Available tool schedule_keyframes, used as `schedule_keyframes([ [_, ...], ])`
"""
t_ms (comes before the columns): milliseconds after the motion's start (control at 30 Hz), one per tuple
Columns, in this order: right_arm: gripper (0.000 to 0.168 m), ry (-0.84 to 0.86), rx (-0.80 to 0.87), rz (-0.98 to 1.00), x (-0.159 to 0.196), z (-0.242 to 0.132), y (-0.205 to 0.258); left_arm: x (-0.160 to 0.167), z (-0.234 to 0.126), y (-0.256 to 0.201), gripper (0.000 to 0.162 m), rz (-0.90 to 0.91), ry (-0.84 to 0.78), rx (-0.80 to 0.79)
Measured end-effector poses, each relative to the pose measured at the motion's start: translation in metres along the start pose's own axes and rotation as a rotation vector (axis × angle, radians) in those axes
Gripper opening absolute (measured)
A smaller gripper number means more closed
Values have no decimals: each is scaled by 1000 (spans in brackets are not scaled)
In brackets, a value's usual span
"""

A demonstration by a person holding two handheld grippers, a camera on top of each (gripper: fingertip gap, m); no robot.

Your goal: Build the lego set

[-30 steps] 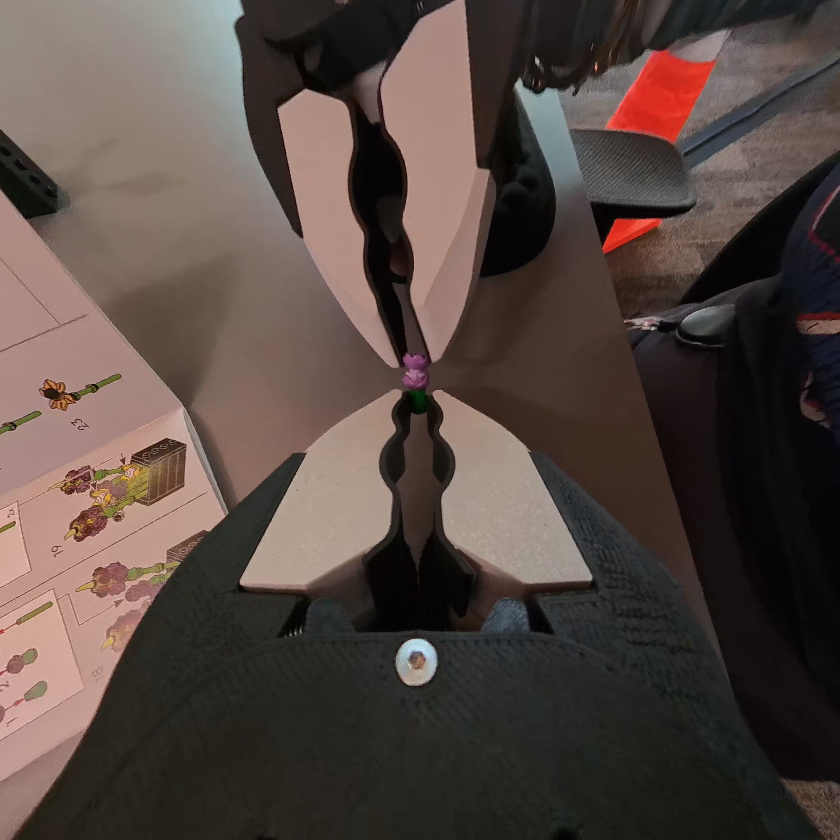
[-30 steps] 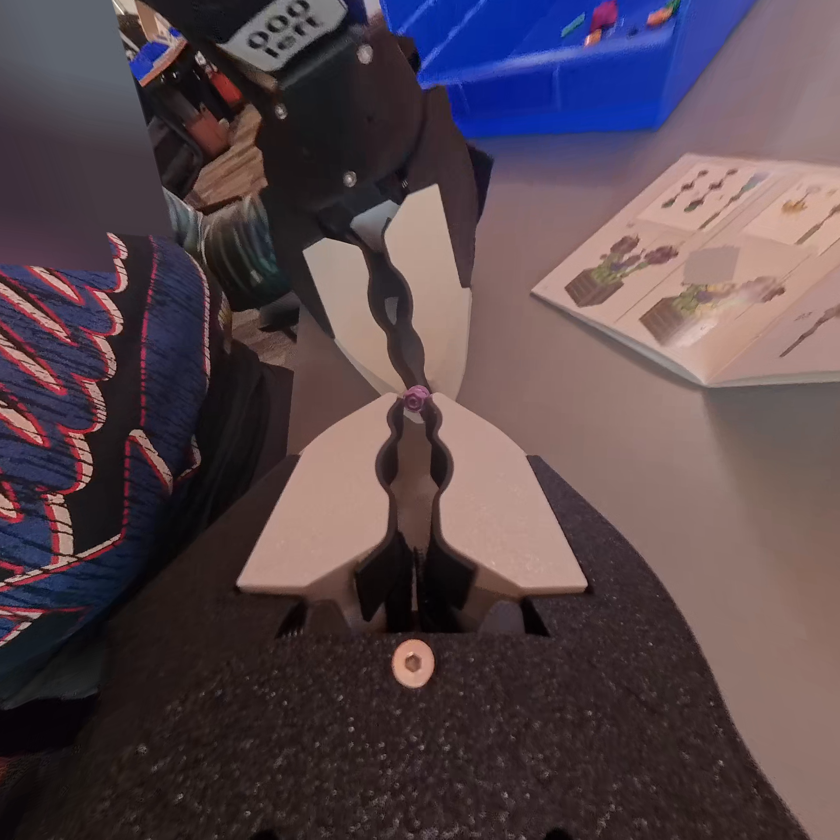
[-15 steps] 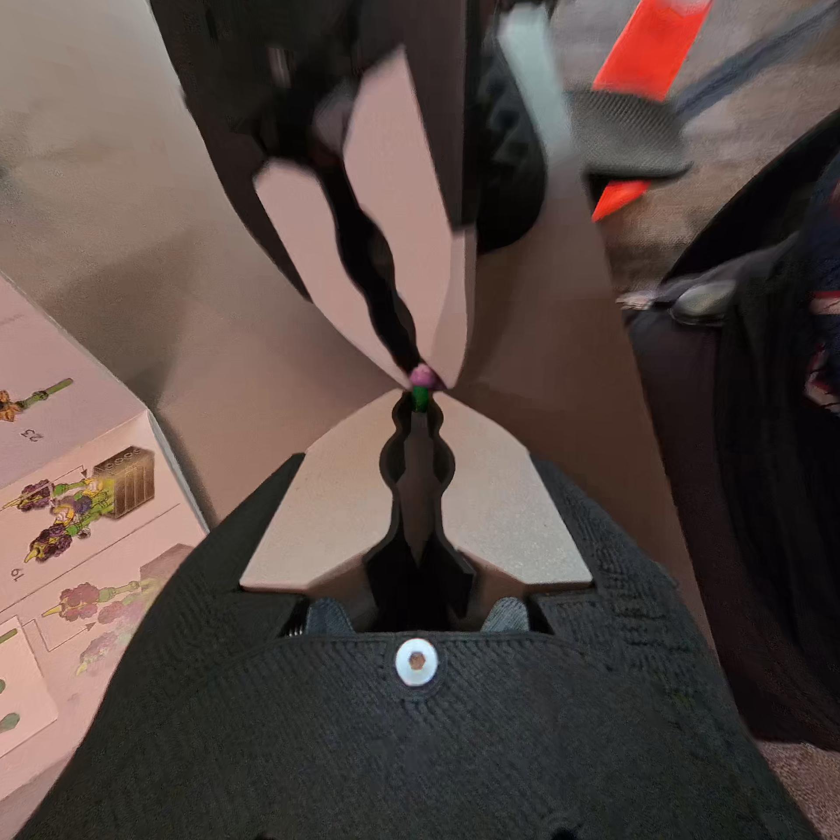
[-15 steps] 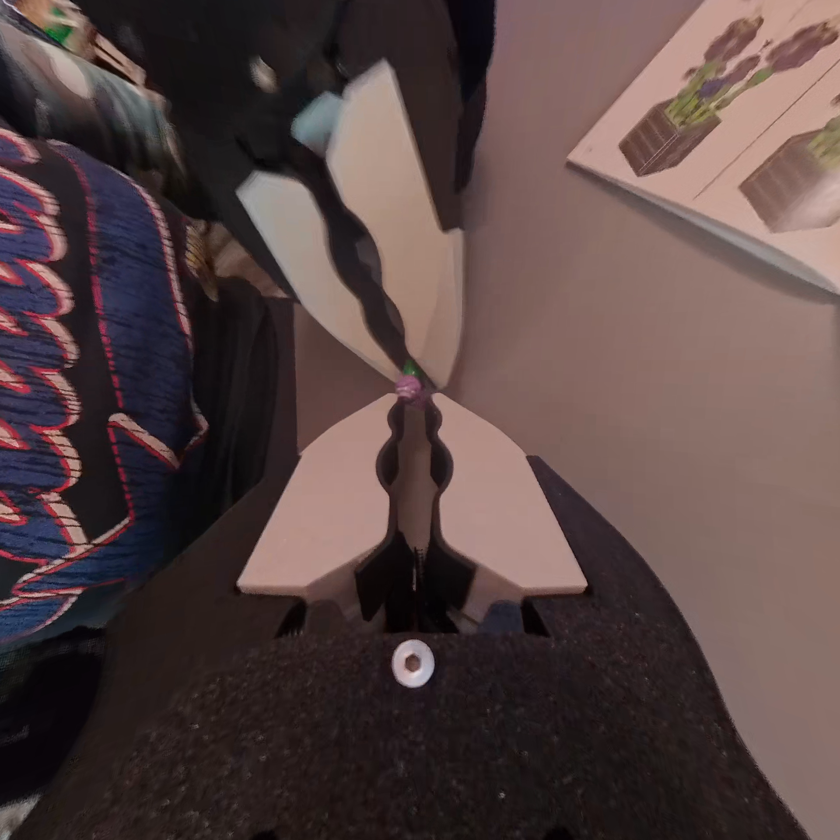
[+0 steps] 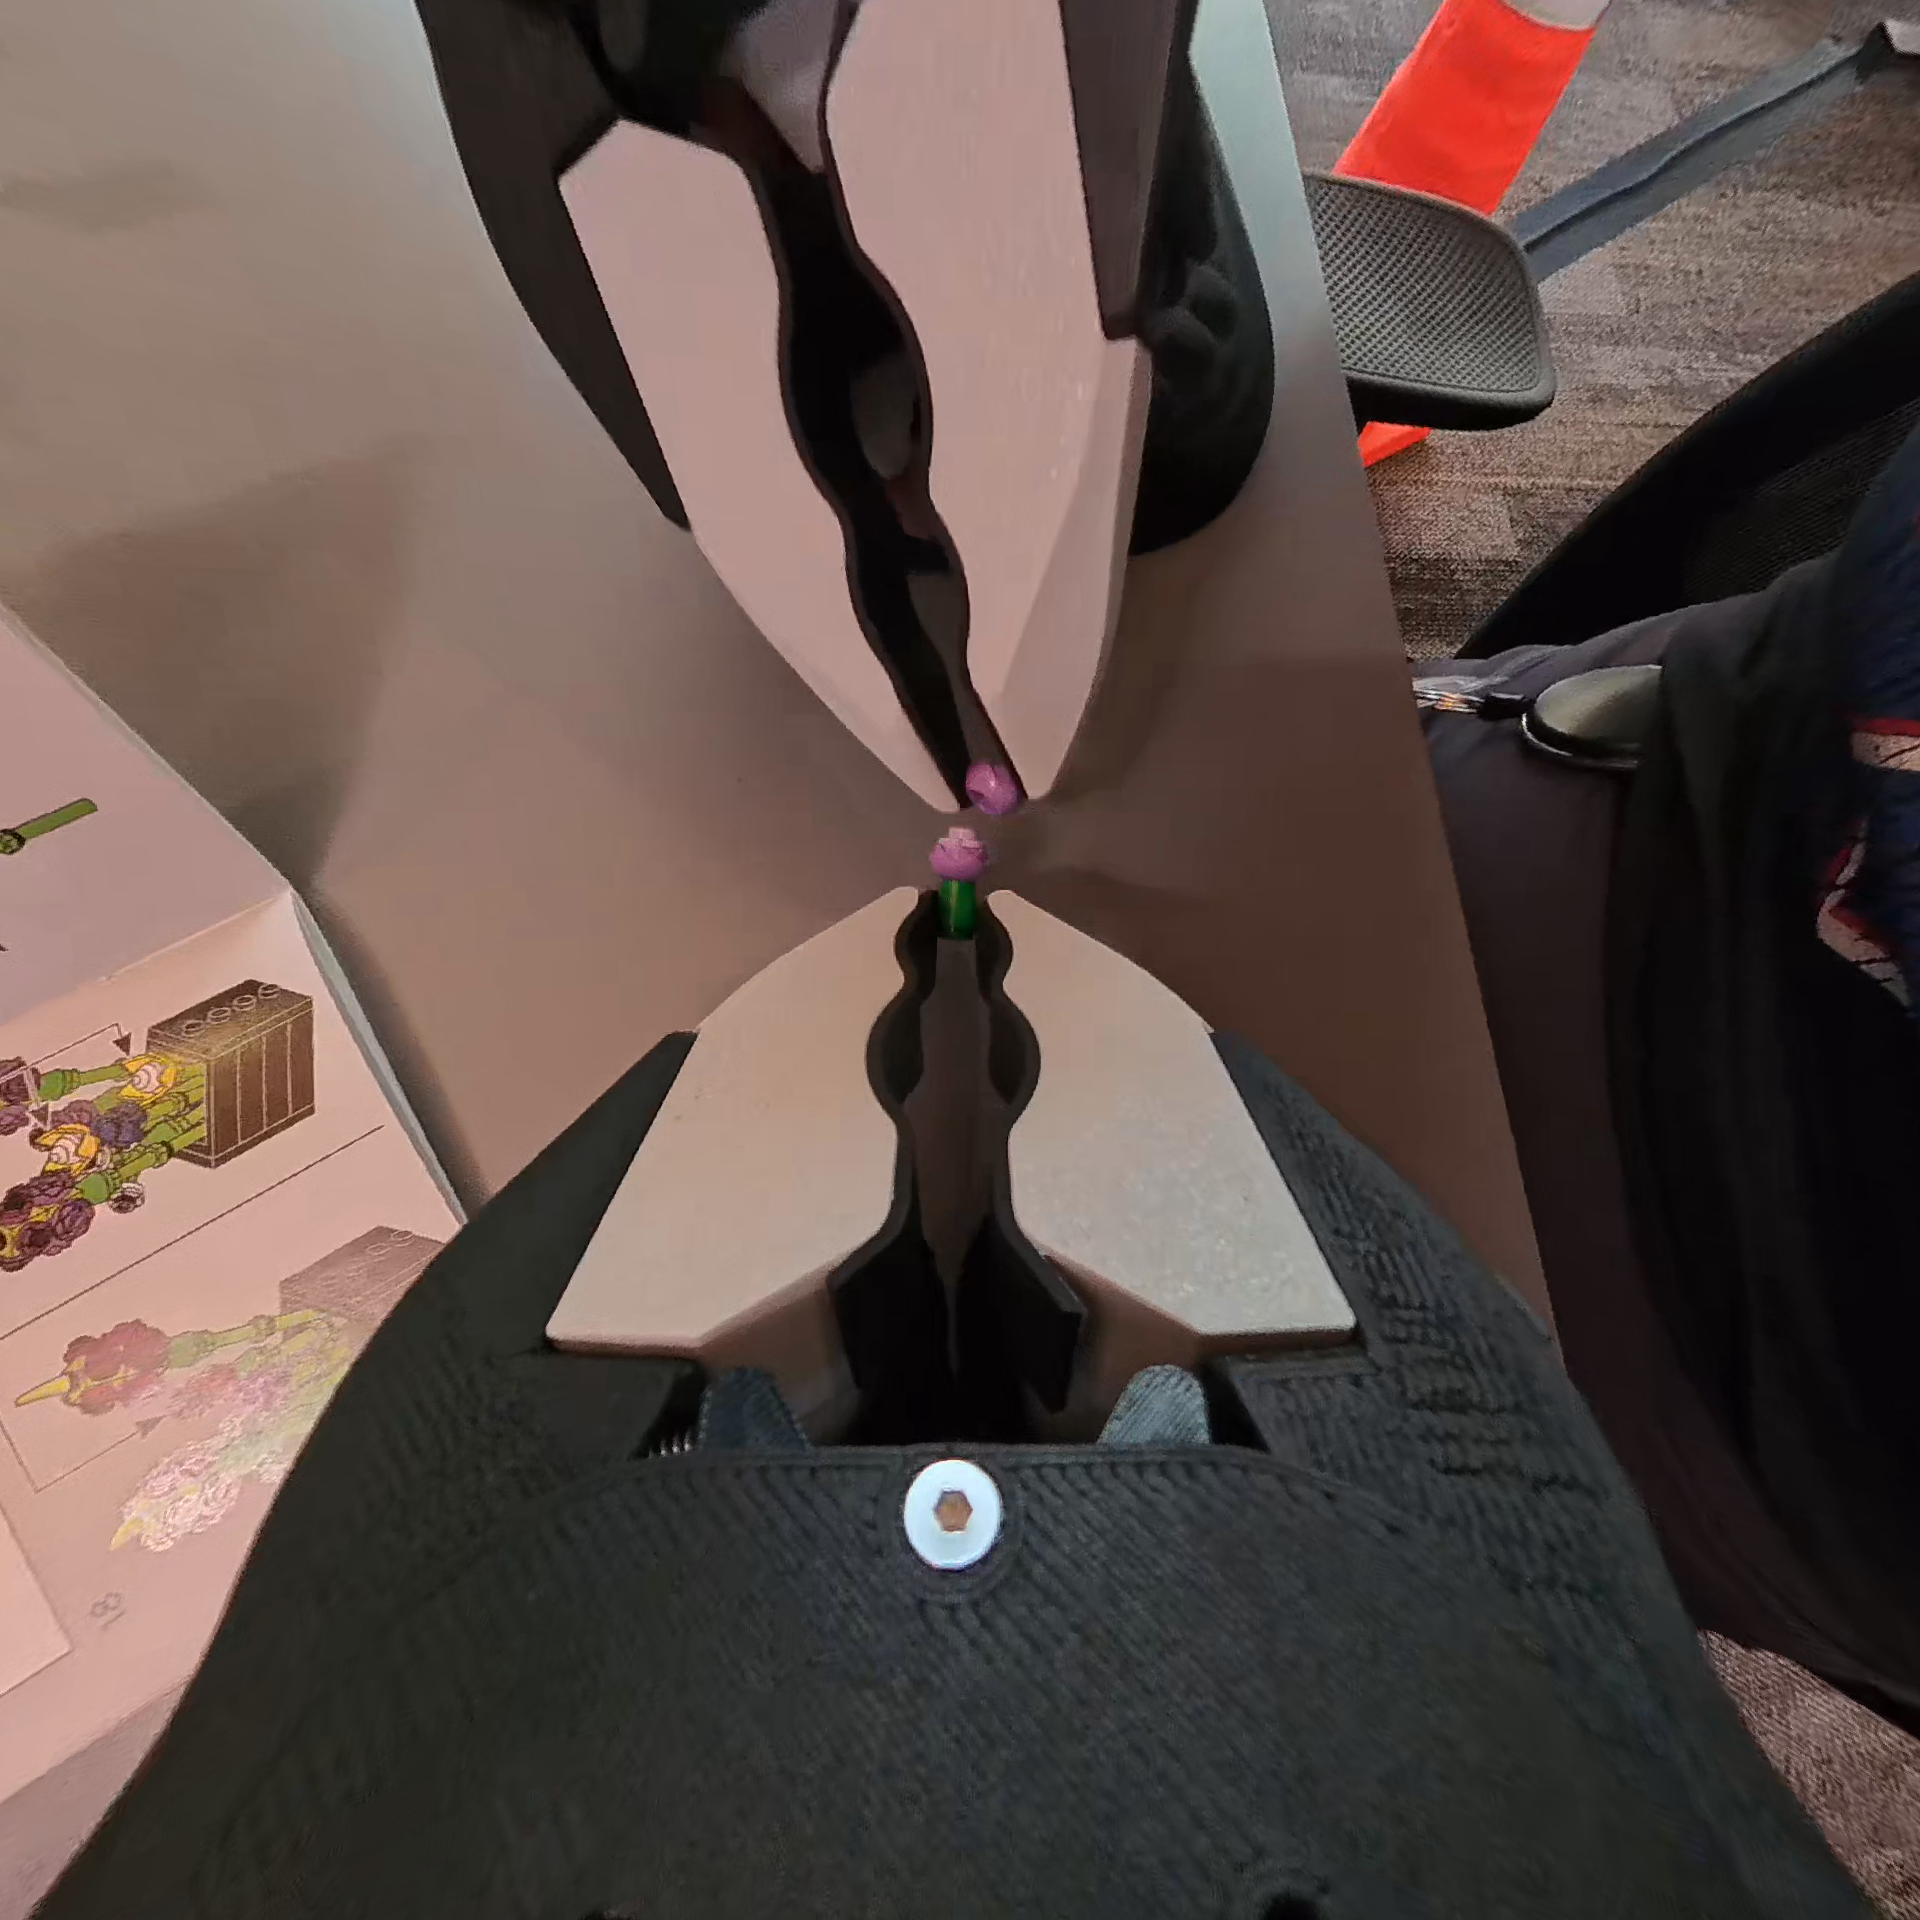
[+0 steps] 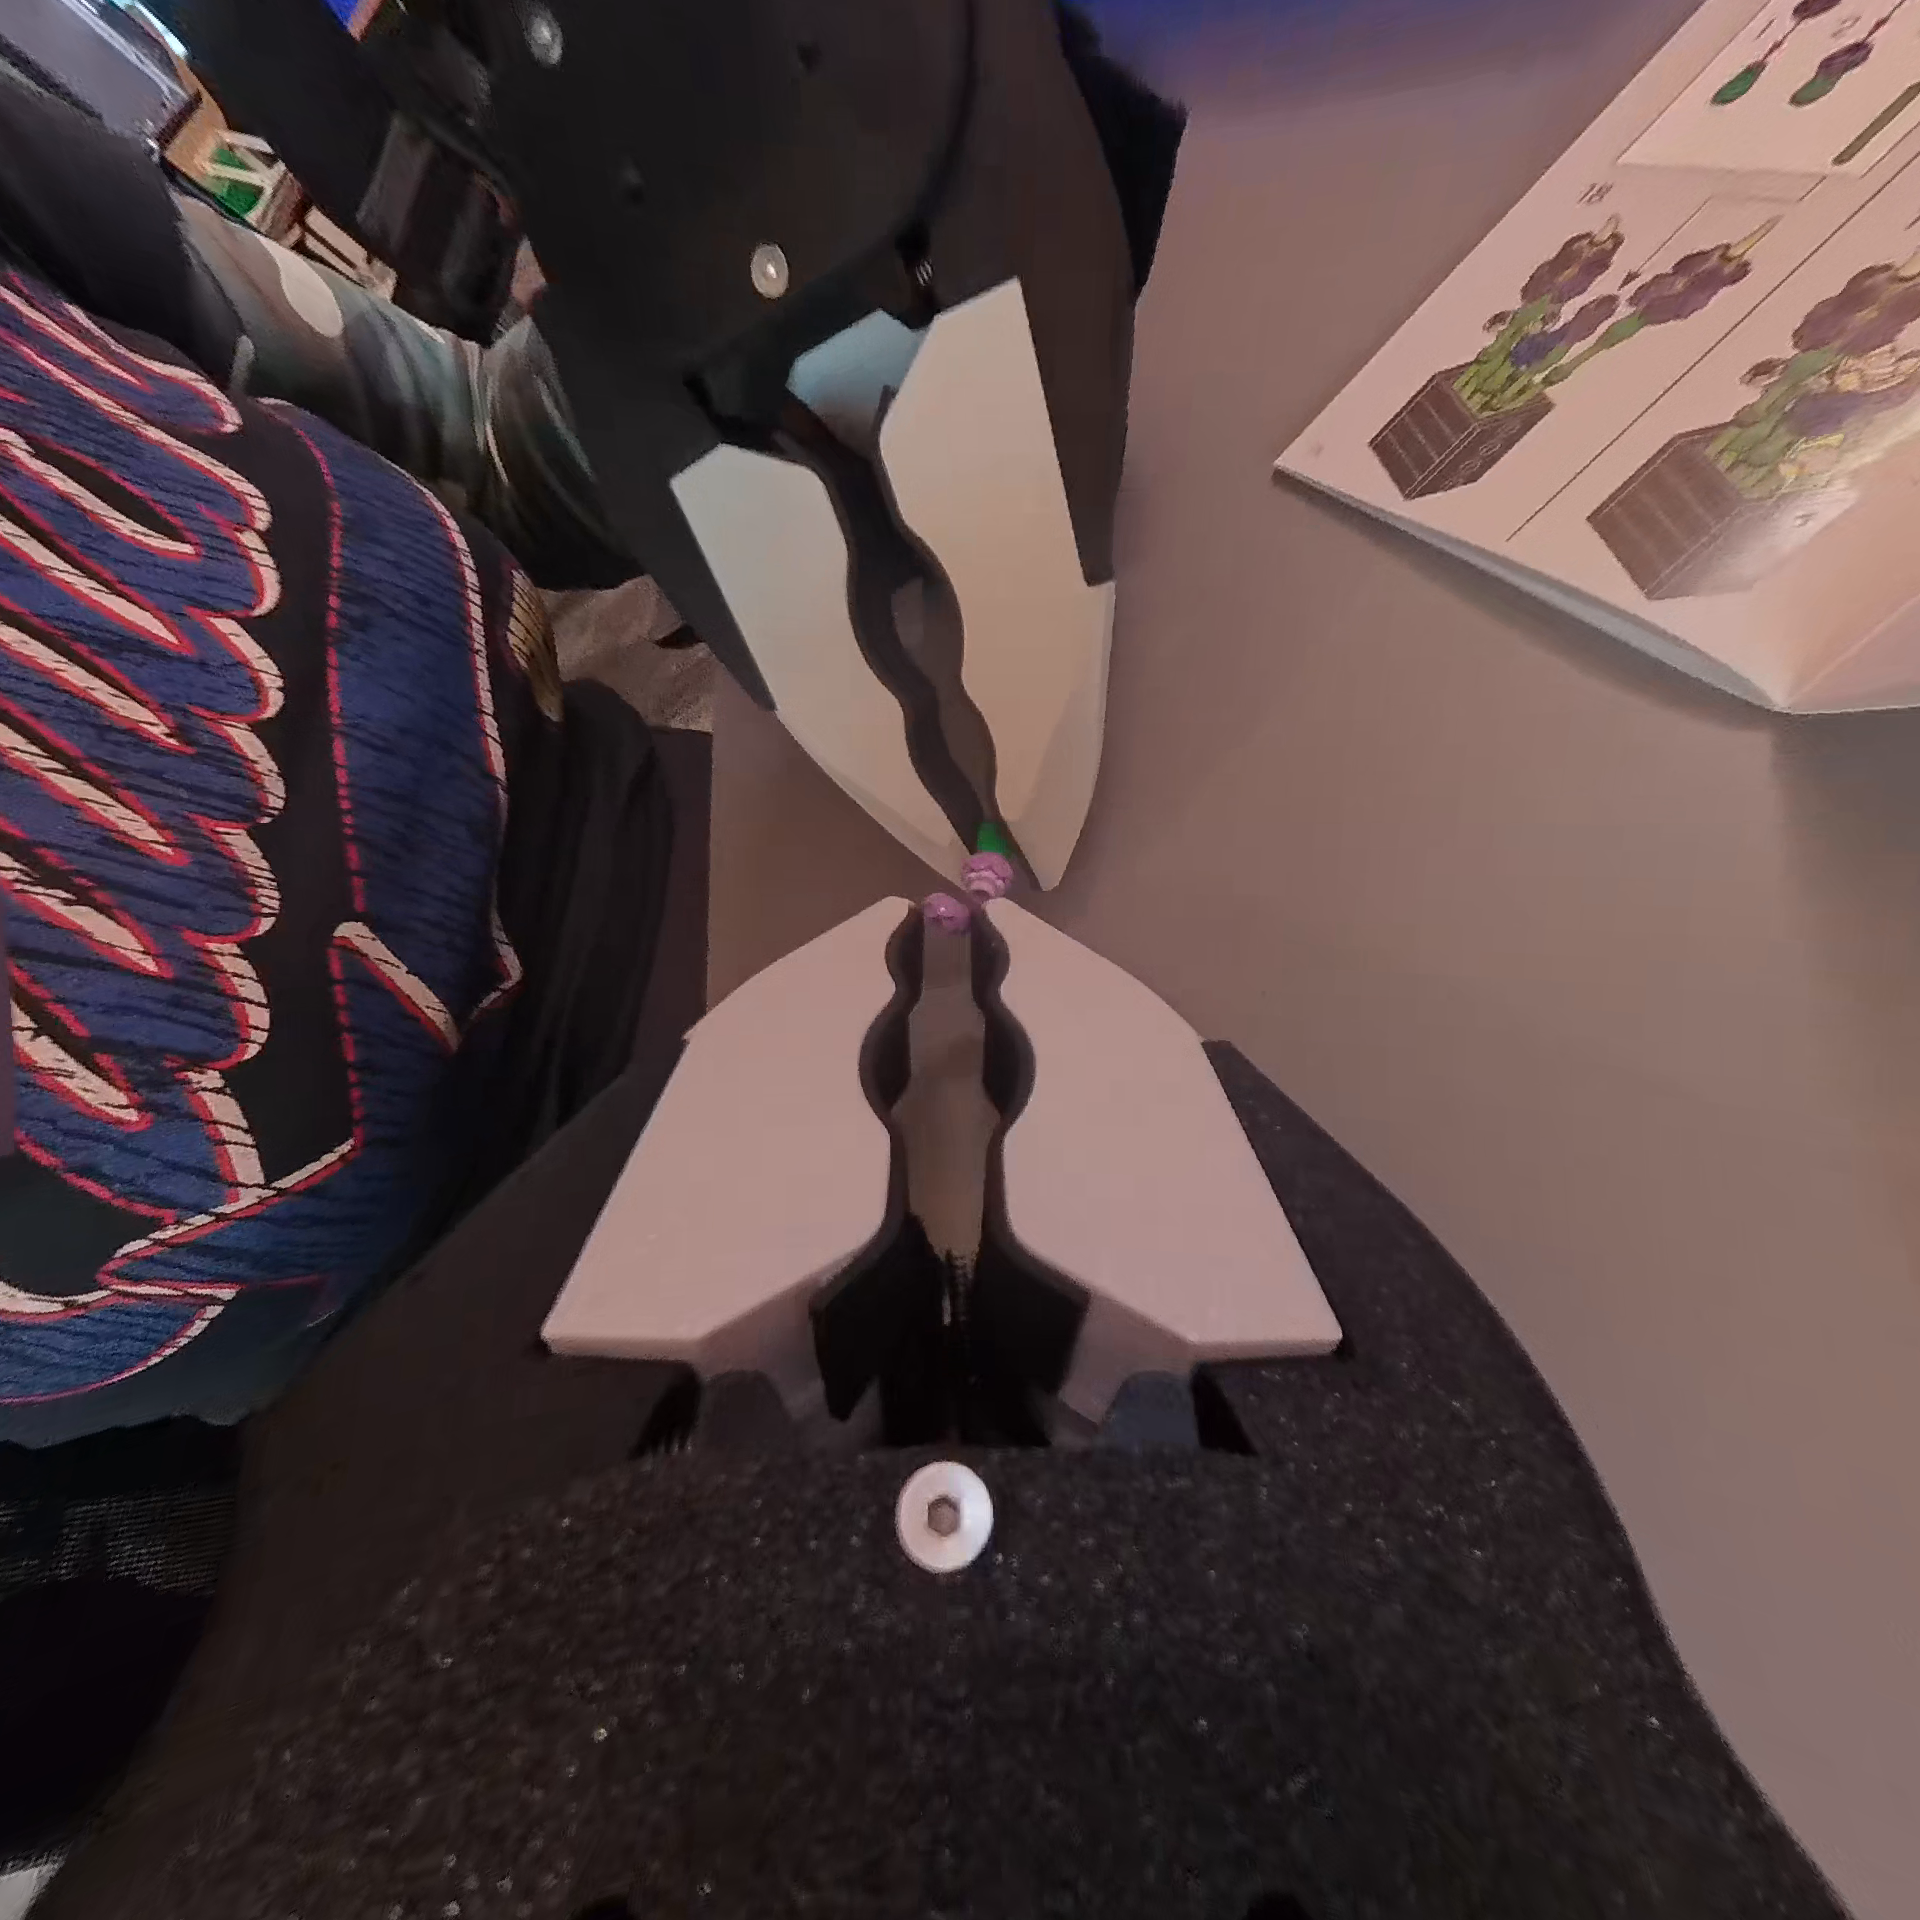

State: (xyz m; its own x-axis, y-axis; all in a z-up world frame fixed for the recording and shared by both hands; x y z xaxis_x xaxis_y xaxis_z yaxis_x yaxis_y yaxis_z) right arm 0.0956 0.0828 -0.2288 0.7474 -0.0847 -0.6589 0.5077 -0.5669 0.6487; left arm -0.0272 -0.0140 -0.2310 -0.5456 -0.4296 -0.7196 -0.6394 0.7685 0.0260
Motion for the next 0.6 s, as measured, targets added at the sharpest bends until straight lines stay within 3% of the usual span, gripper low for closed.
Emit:
schedule_keyframes([
  [600, 9, 115, -68, -53, -4, 7, -1, 0, -1, -5, 8, 70, -18, 47],
])
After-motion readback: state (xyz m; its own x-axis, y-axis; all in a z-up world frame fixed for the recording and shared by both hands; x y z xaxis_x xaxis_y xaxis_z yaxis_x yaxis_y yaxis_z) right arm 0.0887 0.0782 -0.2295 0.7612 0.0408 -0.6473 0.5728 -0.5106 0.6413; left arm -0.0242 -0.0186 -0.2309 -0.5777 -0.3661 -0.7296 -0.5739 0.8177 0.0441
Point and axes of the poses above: each gripper's, where its closed fingertips meet, z out along the fingers, x out of its underside, y = z × x across the jaws, the point moved 10 cm from there along -z, back along the fingers, and after that the axes turned 12 degrees about -x, right-handed, at the moved point
